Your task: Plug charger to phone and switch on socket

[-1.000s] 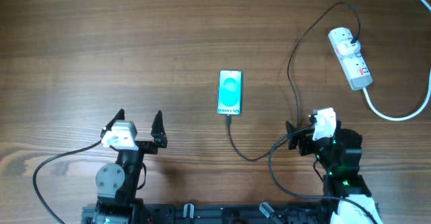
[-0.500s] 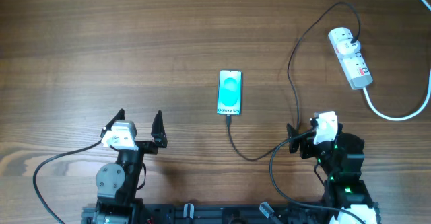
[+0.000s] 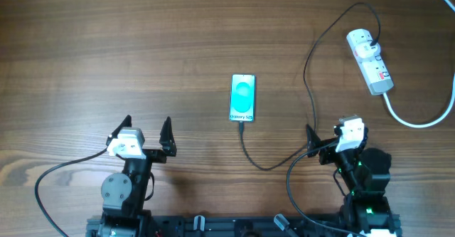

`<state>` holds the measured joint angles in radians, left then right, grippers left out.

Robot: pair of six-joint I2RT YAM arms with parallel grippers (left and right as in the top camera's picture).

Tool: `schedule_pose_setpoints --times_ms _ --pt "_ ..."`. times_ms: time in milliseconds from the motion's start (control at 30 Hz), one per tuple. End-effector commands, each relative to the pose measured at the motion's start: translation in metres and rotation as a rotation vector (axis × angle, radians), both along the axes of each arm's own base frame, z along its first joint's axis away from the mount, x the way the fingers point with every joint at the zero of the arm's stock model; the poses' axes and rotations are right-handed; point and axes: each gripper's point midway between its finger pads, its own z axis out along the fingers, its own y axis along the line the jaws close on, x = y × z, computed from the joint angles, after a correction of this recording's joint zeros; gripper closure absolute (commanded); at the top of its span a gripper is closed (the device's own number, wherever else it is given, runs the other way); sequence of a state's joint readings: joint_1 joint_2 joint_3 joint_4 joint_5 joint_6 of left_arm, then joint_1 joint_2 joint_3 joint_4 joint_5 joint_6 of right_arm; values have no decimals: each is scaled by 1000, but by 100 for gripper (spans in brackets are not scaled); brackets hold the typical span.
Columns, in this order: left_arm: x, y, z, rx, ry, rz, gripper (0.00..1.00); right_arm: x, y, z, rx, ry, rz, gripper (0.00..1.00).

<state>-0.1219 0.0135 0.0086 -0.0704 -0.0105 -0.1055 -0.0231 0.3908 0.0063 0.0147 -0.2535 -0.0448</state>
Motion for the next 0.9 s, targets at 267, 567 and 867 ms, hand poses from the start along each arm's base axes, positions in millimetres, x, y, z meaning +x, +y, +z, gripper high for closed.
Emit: schedule_pose_setpoints --times_ms 267,567,867 --pt "0 3 0 23 -8 11 0 -1 0 56 65 -229 -21 0" --pt "0 3 0 23 -8 11 0 -9 2 89 62 -375 -5 0" --pt "0 3 0 23 -8 11 0 -9 2 89 62 -375 -5 0"
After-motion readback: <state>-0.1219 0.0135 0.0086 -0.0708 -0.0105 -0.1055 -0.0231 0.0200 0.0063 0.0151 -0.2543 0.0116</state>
